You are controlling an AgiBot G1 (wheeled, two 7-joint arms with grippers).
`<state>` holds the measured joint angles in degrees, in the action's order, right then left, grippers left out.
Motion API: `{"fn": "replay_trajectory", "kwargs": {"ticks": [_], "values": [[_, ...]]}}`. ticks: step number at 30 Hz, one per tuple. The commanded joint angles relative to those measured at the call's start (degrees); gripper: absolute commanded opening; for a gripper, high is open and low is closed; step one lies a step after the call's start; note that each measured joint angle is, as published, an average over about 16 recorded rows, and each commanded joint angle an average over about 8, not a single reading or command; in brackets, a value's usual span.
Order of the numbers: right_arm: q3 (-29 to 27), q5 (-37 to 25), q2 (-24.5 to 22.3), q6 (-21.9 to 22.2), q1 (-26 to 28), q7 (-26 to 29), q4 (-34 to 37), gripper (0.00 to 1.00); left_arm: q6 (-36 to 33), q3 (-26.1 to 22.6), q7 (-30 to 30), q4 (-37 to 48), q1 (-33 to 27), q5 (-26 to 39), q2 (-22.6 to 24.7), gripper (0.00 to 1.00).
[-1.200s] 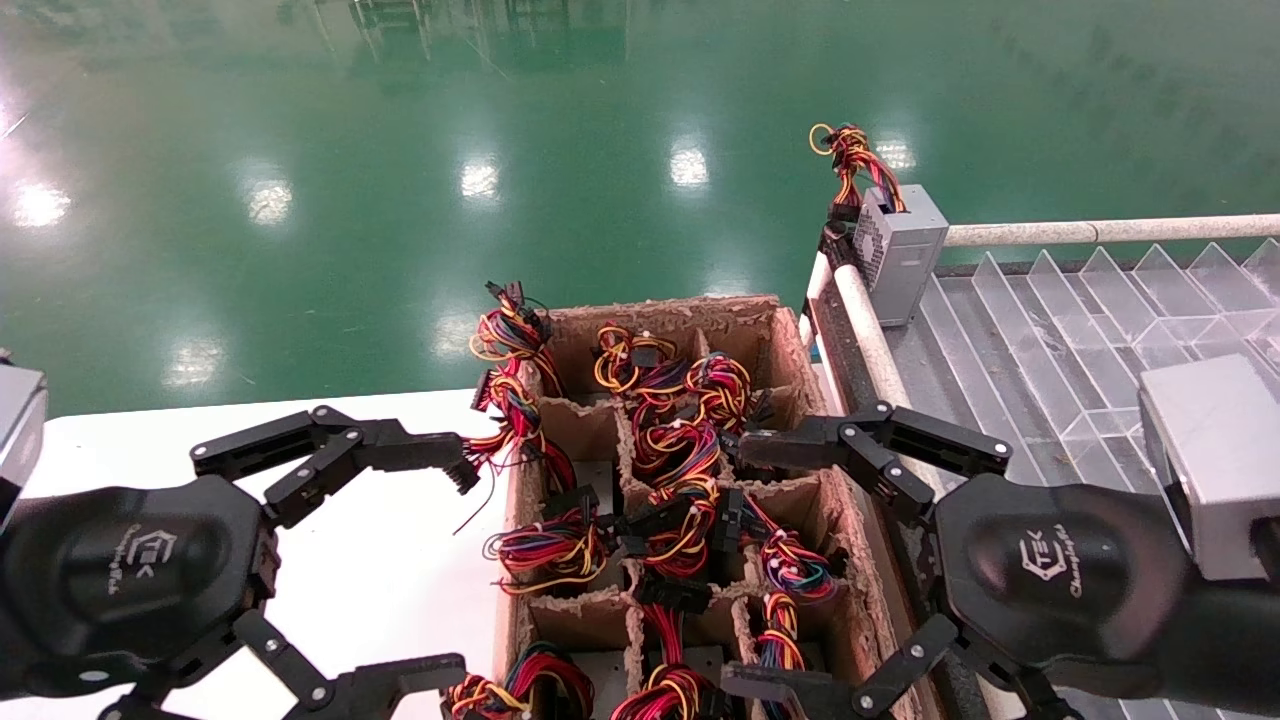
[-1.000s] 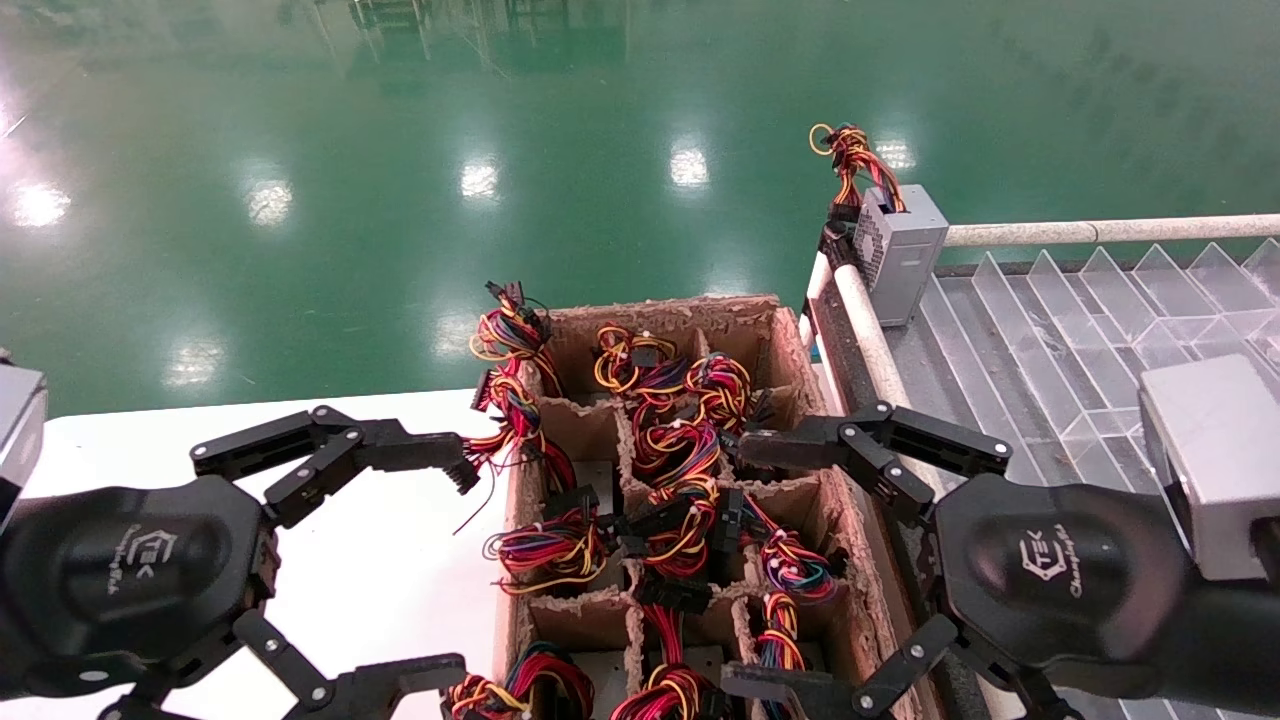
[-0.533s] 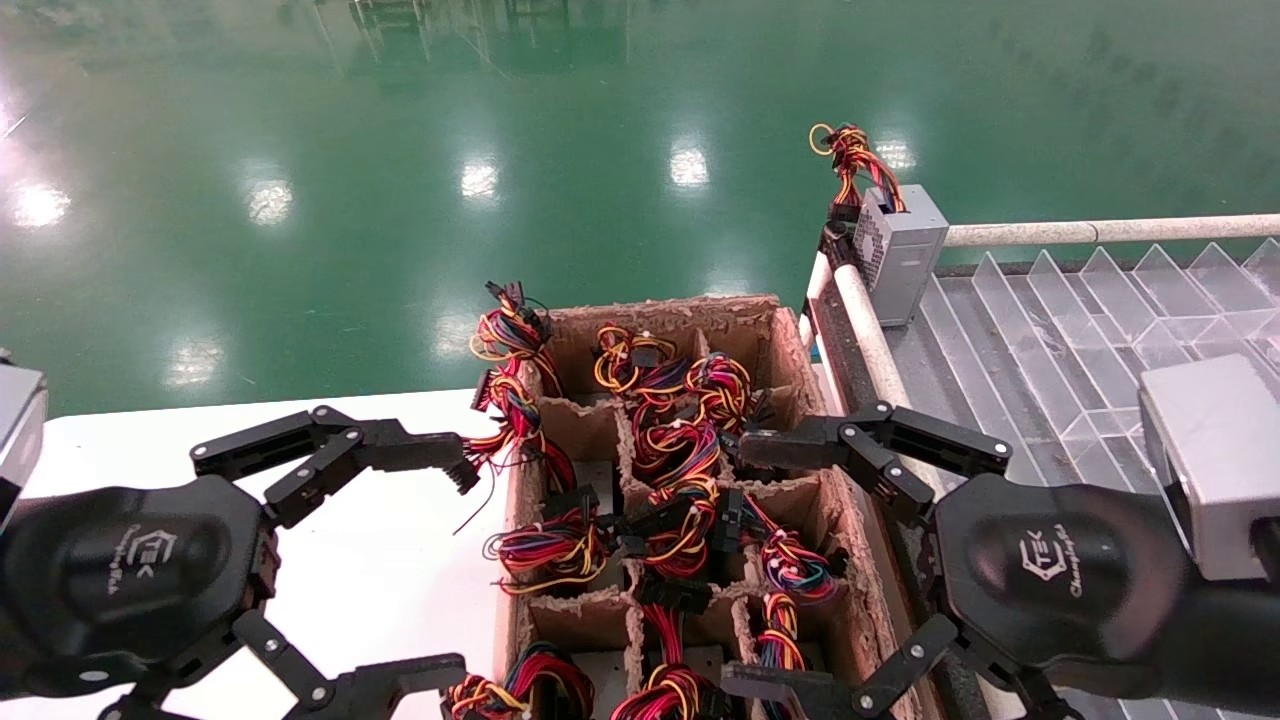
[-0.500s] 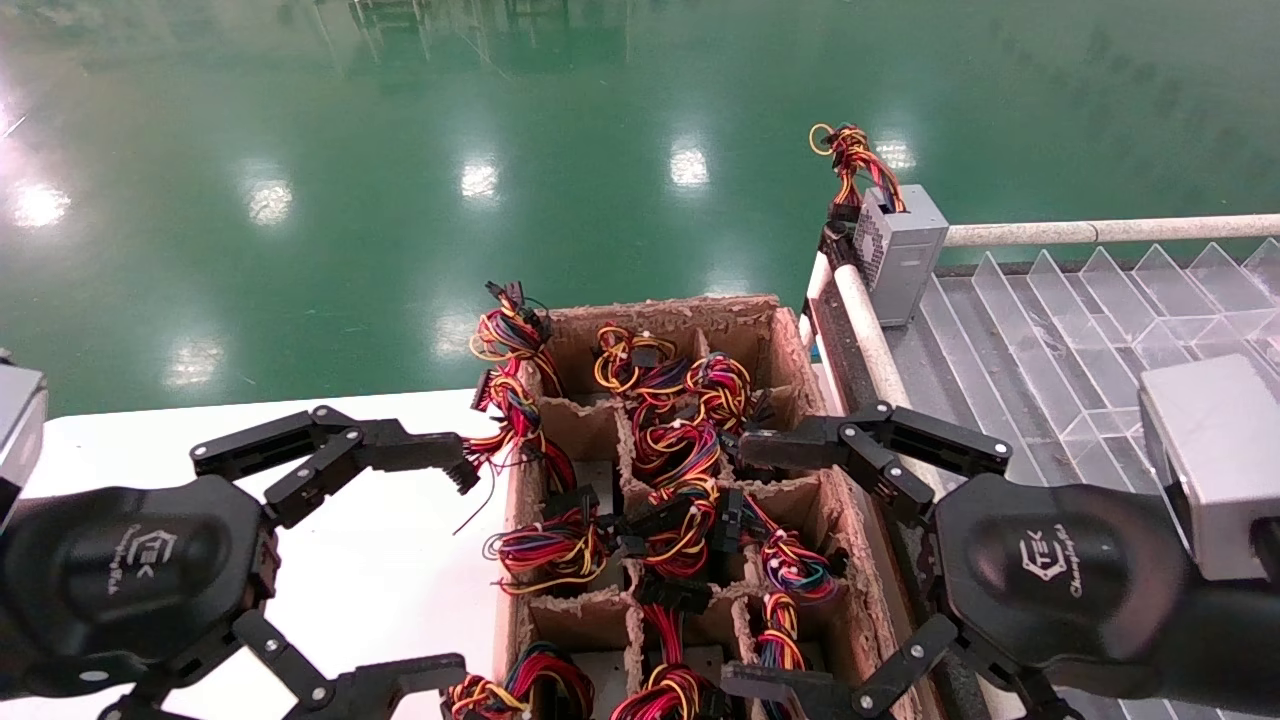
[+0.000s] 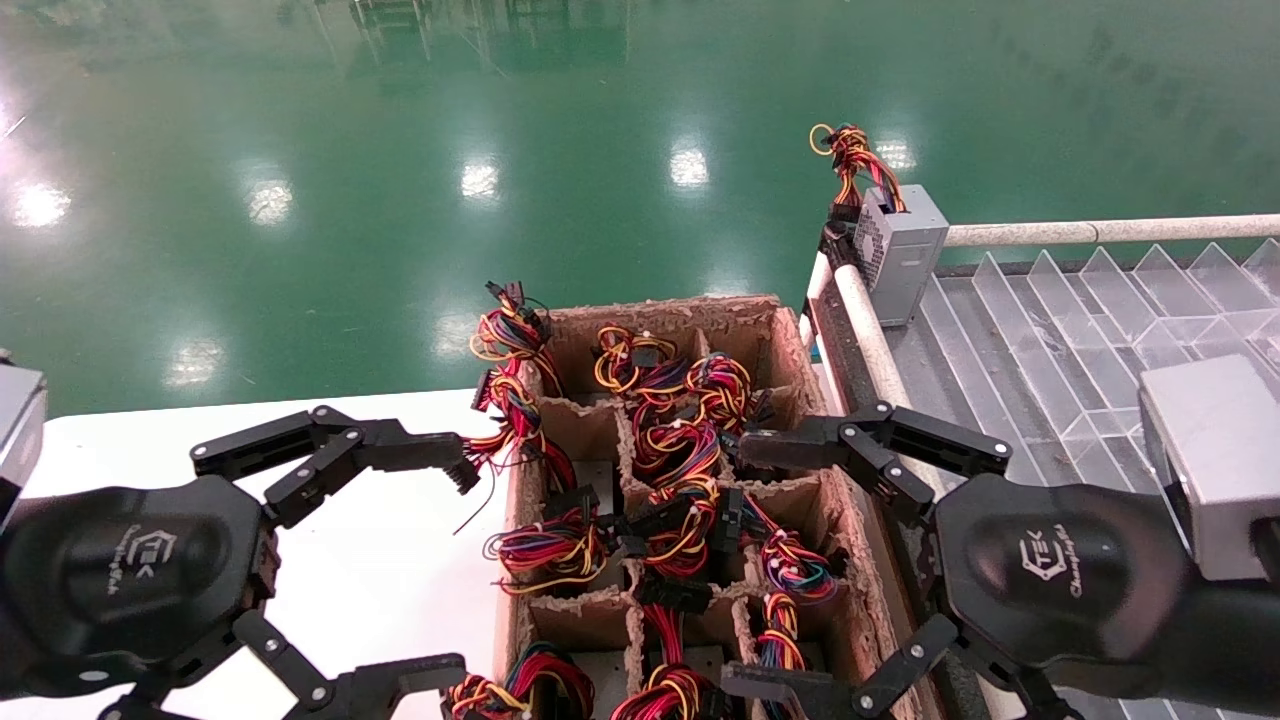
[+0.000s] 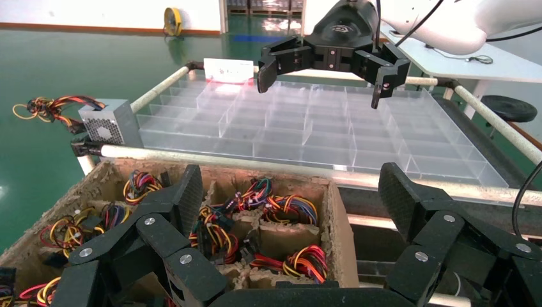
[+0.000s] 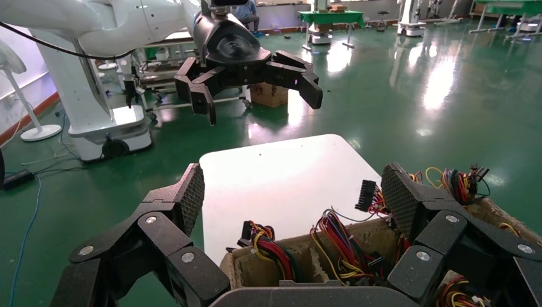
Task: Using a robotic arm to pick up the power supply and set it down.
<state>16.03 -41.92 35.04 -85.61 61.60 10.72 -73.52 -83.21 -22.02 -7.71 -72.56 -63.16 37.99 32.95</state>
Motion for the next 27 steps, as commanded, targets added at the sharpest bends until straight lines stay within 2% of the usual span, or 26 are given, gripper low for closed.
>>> {"fn": "replay_trajectory", "kwargs": {"ticks": [1, 2, 10, 15, 20, 27], "values": [[0.0, 0.0, 0.0, 0.0, 0.0, 0.0, 0.0, 1.0, 0.0, 0.0, 0.0, 0.0, 0.0, 0.0, 0.0, 0.12], [0.0, 0.0, 0.0, 0.0, 0.0, 0.0, 0.0, 1.0, 0.0, 0.0, 0.0, 0.0, 0.0, 0.0, 0.0, 0.0], [0.04, -0.34, 0.06, 0.27, -0.04, -0.21, 0.14, 1.0, 0.0, 0.0, 0.0, 0.0, 0.0, 0.0, 0.0, 0.0], [0.68, -3.25, 1.77, 3.11, 0.76, -1.47, 1.07, 1.0, 0.0, 0.0, 0.0, 0.01, 0.0, 0.0, 0.0, 0.0], [2.83, -8.55, 7.0, 8.6, 4.94, -1.5, 3.66, 1.0, -0.01, -0.01, 0.01, 0.01, -0.01, 0.0, 0.0, 0.0], [8.82, -18.79, 19.21, 17.67, 15.13, 1.57, 12.7, 1.0, -0.01, -0.01, 0.01, 0.02, -0.01, 0.0, 0.0, 0.0]]}}
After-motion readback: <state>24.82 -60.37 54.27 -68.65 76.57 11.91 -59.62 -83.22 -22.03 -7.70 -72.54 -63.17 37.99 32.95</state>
